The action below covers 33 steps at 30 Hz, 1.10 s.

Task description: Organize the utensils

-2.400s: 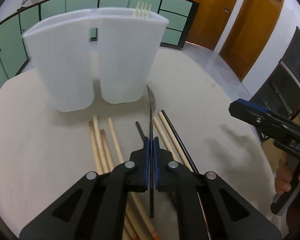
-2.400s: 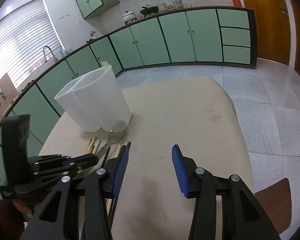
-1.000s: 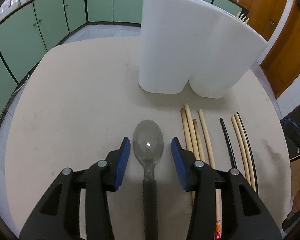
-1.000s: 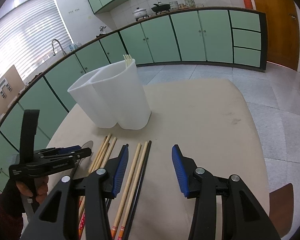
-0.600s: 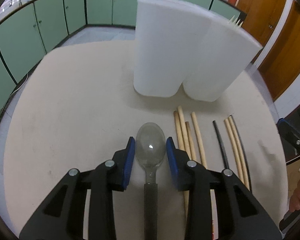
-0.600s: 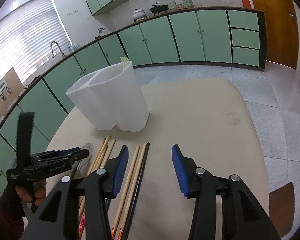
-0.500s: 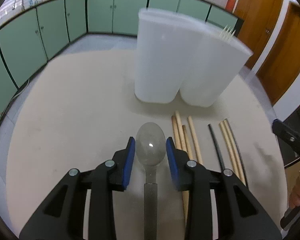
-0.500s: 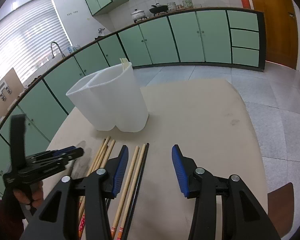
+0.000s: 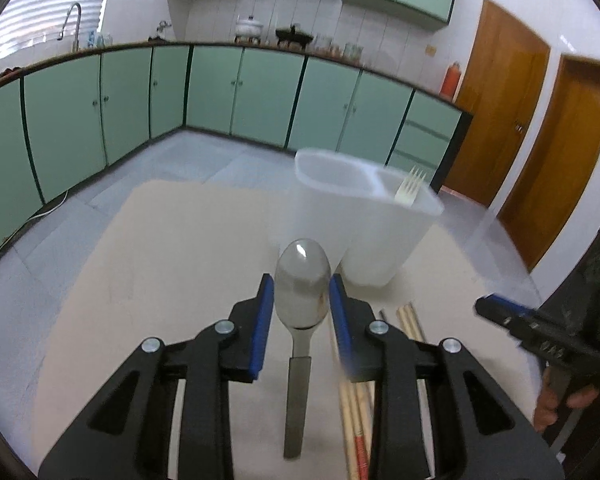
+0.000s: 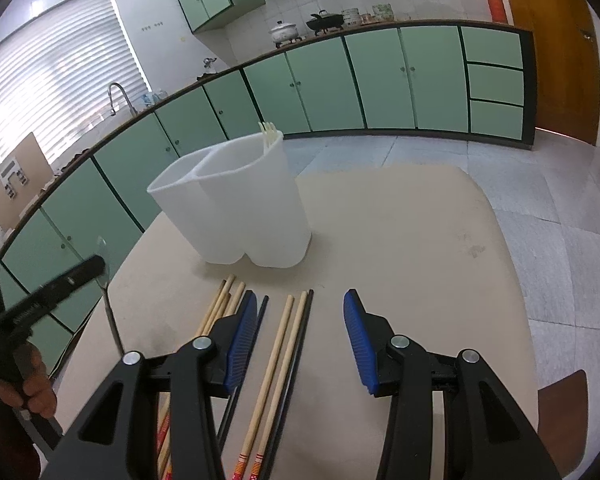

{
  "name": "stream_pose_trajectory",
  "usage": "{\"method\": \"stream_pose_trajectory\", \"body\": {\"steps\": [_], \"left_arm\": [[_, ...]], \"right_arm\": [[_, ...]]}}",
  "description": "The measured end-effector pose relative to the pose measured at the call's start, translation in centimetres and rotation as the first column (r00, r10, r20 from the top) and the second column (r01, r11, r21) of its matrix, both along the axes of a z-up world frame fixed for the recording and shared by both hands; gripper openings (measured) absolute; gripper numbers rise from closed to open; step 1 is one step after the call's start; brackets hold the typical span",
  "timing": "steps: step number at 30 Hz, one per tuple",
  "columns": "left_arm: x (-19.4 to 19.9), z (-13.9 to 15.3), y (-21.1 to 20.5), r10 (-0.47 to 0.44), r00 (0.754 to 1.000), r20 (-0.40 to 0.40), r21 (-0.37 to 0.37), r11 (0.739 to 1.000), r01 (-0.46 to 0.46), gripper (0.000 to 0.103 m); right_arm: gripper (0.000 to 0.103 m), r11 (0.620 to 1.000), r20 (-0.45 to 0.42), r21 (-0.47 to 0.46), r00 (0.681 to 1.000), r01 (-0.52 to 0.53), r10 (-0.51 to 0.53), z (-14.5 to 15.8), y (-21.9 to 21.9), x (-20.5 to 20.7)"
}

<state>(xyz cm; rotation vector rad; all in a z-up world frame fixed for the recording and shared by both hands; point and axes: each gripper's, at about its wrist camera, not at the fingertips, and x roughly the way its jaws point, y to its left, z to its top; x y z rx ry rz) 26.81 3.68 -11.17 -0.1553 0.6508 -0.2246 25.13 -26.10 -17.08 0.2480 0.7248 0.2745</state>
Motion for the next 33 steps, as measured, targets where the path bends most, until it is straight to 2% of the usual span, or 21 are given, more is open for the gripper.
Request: {"method": "stream_pose_trajectory", "body": {"steps": [1, 6, 12, 13, 14, 16, 20, 22, 27, 31, 33], "left_arm": [[-0.3, 0.1, -0.1, -0.009, 1.000, 0.010, -0.005, 1.000, 0.009, 0.001], [-0.1, -0.1, -0.6, -0.021, 1.000, 0.020, -0.013, 1.000, 0.021, 0.000], [1.9, -2.4, -0.9, -0.028, 0.992, -0.123, -0.002, 1.000, 0.028, 0.002], [2.4, -3.0, -1.1, -0.024, 0.989, -0.145, 0.006, 1.000, 0.025, 0.006], [3.2, -3.7, -1.2, -0.020, 0.985, -0.171, 0.011, 1.000, 0.023, 0.018], [4.2, -4.6, -1.4, -0.013, 0.980, -0.200, 0.012, 1.000, 0.016, 0.032], [6.6, -6.3, -1.7, 0.011, 0.971, -0.240, 0.047, 0.999, 0.000, 0.045], [7.8, -7.1, -1.9, 0.007, 0.964, -0.267, 0.050, 0.999, 0.006, 0.049], [9.6, -8.9, -1.9, 0.000, 0.948, -0.319, 0.023, 1.000, 0.008, 0.045], [10.0, -9.1, -1.5, -0.018, 0.948, -0.318, -0.020, 1.000, 0.012, 0.023], [10.1, -9.2, -1.4, -0.028, 0.948, -0.318, -0.035, 0.999, 0.018, 0.022]], "right_arm": [[0.045, 1.000, 0.005, 0.000, 1.000, -0.002, 0.002, 0.2, 0.0, 0.0], [0.045, 1.000, 0.024, -0.001, 1.000, -0.008, 0.008, 0.8, 0.4, 0.0], [0.045, 1.000, 0.014, -0.002, 1.000, -0.009, 0.009, 0.3, 0.6, -0.1], [0.045, 1.000, 0.012, -0.001, 1.000, -0.009, 0.009, 0.2, 0.5, -0.1], [0.045, 1.000, 0.010, 0.000, 1.000, -0.009, 0.009, 0.1, 0.5, -0.1], [0.045, 1.000, 0.004, -0.001, 1.000, -0.009, 0.009, -0.1, 0.4, 0.0], [0.045, 1.000, -0.001, -0.001, 1.000, -0.004, 0.004, -0.4, 0.1, 0.2], [0.045, 1.000, -0.005, 0.000, 1.000, 0.000, 0.000, -0.6, 0.0, 0.4], [0.045, 1.000, -0.017, -0.001, 1.000, 0.005, -0.005, -1.2, -0.3, 0.7], [0.045, 1.000, -0.027, -0.001, 1.000, 0.010, -0.010, -1.6, -0.4, 0.9], [0.045, 1.000, -0.030, 0.000, 0.999, 0.012, -0.012, -1.7, -0.4, 1.0]]}}
